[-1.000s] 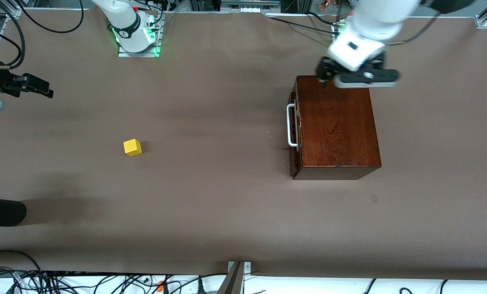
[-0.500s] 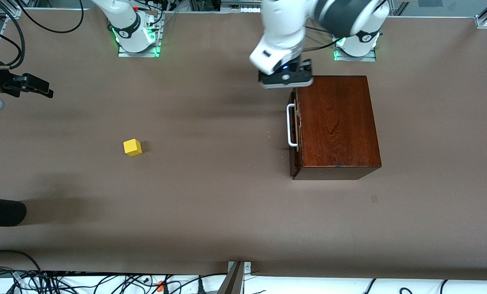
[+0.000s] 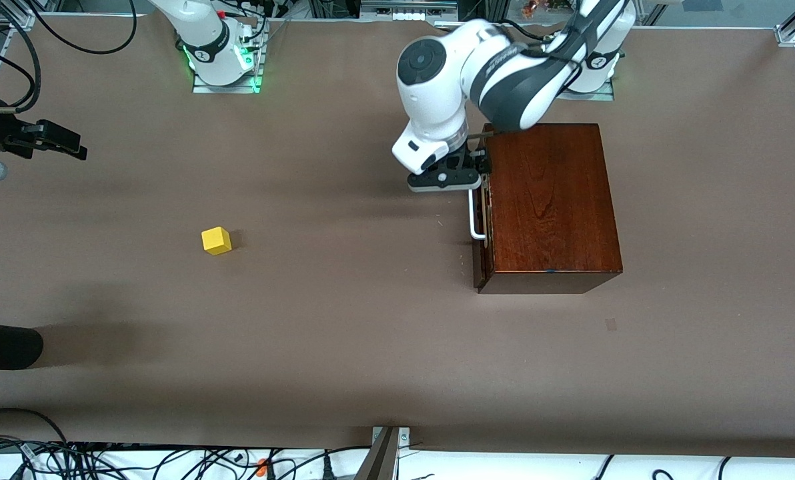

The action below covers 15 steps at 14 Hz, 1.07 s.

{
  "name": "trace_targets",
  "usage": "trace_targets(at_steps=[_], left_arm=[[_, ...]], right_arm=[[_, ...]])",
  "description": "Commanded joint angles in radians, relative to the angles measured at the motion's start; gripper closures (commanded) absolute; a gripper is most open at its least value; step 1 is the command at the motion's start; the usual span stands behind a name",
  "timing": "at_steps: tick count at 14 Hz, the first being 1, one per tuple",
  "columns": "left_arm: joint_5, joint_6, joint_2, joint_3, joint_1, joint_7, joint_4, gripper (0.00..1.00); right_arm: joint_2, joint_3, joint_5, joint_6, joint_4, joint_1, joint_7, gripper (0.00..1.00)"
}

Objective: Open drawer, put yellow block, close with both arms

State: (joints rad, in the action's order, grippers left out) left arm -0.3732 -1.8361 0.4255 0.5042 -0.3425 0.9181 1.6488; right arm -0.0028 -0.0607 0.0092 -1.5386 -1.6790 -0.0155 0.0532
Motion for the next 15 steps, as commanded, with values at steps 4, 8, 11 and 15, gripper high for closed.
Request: trace_targets(at_steps=[4,8,11,15], left_arm=[[-0.067,-0.028,0.050,0.001,0.005,0.004,0.029,0.00],[-0.069,-0.028,0.093,-0.004,0.007,0.008,0.028,0.00],[-0.070,-0.028,0.114,-0.007,0.000,0.010,0.022,0.00],[-0.076,-0.061,0.136,-0.006,-0.006,0.057,0.013,0.00]], right_arm=[[-0.014,0.005,0.008,0.009,-0.011,-0.011,0.016,0.00],[-0.014,0.005,0.008,0.009,-0.010,-0.012,0.016,0.00],[-0.014,0.005,0.008,0.009,-0.010,-0.011,0.016,0.00],[-0.013,0.005,0.008,0.009,-0.010,-0.012,0.016,0.00]])
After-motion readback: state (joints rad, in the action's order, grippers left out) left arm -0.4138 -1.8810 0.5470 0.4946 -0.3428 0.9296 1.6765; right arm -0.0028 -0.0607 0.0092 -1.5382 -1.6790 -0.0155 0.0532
